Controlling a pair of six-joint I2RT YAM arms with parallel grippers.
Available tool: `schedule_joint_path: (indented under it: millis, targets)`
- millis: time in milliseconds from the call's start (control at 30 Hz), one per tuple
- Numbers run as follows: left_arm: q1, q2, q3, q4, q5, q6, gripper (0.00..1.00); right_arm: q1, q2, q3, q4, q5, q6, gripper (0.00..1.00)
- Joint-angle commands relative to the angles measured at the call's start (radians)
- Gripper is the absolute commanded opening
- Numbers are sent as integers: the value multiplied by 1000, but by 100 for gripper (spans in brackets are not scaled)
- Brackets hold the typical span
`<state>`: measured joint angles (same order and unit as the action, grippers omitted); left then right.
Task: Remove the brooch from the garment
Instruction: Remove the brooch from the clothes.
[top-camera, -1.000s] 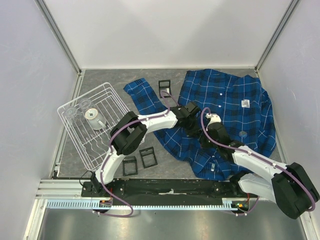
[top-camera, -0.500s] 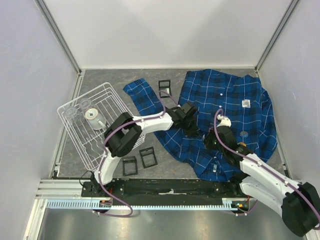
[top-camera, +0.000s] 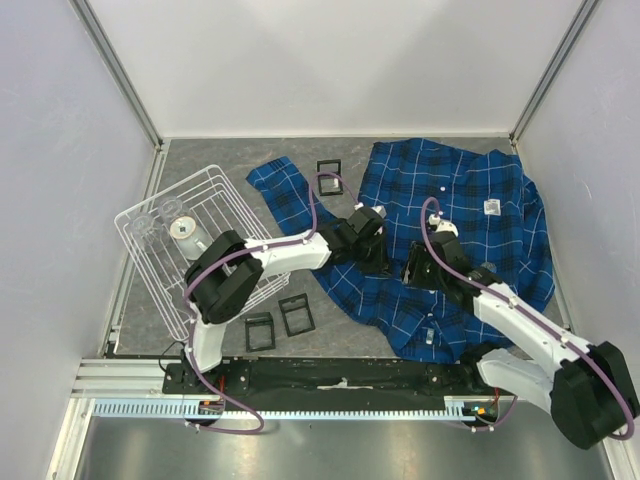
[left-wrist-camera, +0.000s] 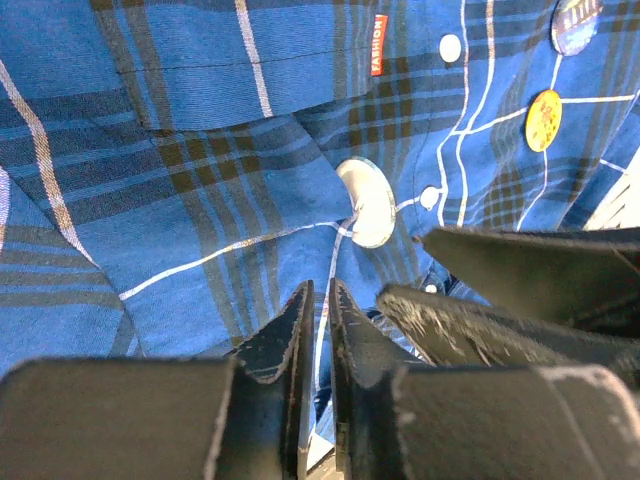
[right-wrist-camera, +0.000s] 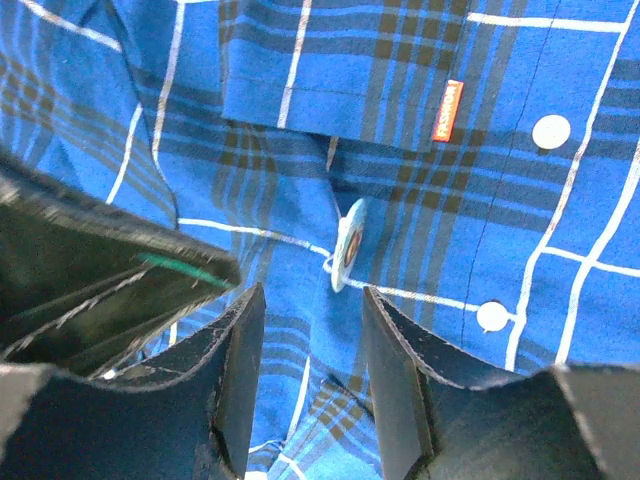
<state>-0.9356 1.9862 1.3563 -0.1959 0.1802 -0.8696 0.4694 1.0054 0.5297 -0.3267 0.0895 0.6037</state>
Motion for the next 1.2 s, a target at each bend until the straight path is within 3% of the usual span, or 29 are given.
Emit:
schedule_joint_path:
  millis: [0, 500, 633, 700, 833, 1167]
  targets:
    - [-5, -79, -20, 88, -25, 98, 18, -34, 88, 84, 11, -30, -61, 50]
    - [17, -92, -68, 228, 157, 146, 47, -67, 139, 7, 149, -74, -97, 17]
    - [61, -113, -101, 276, 237, 150, 52, -69, 157, 3, 141, -56, -85, 20]
    - [70, -121, -106, 280, 243, 156, 52, -69, 151, 1, 127, -36, -84, 29]
    - [77, -113, -89, 282, 261, 162, 52, -69, 150, 6, 104, -4, -99, 29]
    - [78, -21, -8, 270, 338, 179, 42, -69, 99, -5, 74, -20, -78, 15]
